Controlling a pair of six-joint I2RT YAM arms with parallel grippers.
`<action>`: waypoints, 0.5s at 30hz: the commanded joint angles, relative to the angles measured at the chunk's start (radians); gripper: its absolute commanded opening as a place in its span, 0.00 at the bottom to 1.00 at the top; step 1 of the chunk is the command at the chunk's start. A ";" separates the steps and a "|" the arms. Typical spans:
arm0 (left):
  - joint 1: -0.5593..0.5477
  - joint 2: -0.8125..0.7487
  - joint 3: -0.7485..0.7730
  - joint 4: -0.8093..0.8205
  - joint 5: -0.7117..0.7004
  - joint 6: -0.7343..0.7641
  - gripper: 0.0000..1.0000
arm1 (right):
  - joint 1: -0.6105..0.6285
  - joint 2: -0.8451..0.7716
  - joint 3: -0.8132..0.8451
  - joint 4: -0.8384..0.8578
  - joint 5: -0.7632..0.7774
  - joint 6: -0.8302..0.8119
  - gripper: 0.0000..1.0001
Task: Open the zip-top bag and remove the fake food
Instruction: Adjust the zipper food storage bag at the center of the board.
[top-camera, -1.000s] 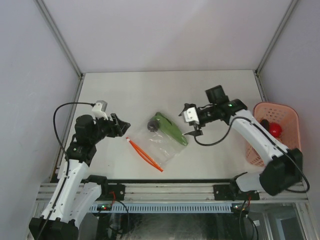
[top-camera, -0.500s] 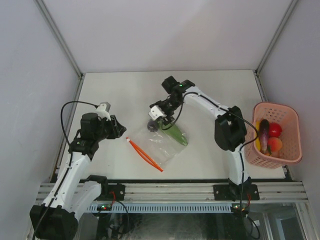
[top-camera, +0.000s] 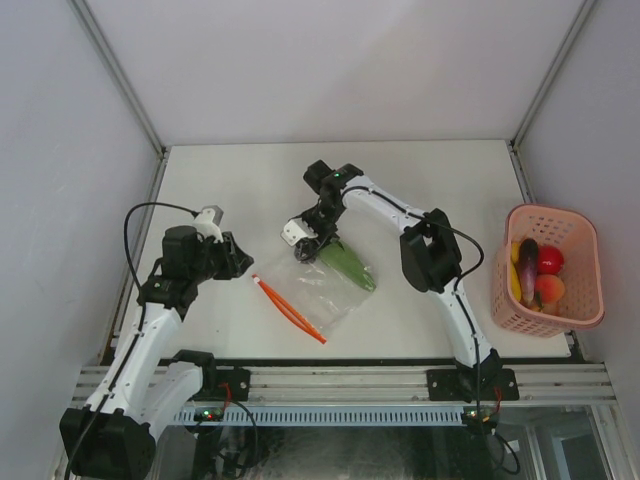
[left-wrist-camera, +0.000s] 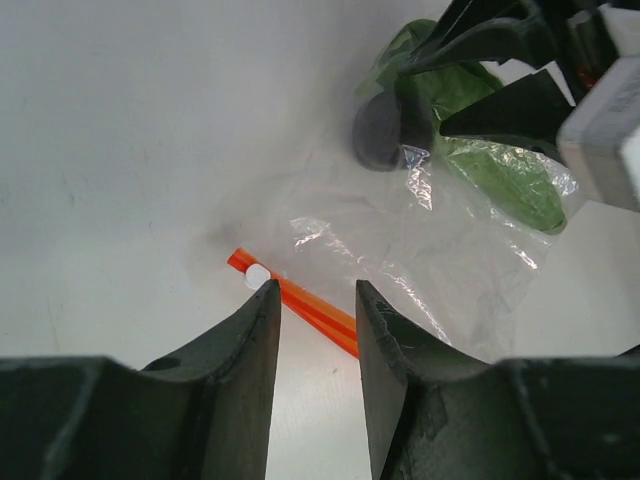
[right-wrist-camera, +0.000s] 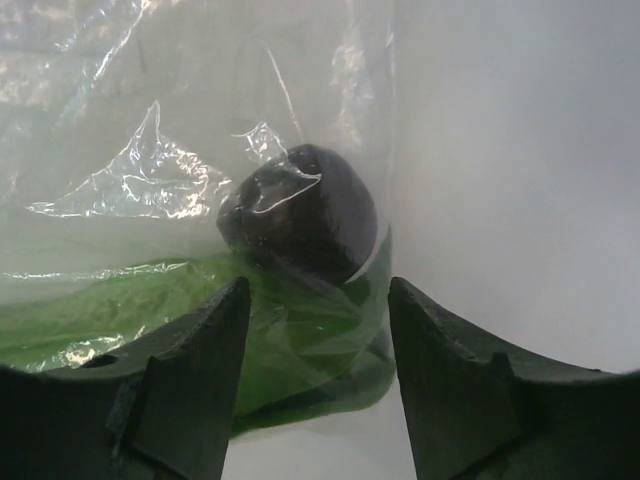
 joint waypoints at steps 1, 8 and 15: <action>0.007 -0.002 0.050 0.025 0.052 0.016 0.40 | 0.017 0.014 -0.011 0.003 0.057 0.032 0.54; 0.008 0.012 0.050 0.033 0.092 0.009 0.40 | 0.018 -0.071 -0.207 0.112 0.060 0.143 0.28; 0.009 0.018 0.043 0.069 0.204 -0.014 0.40 | -0.008 -0.281 -0.558 0.404 0.083 0.425 0.06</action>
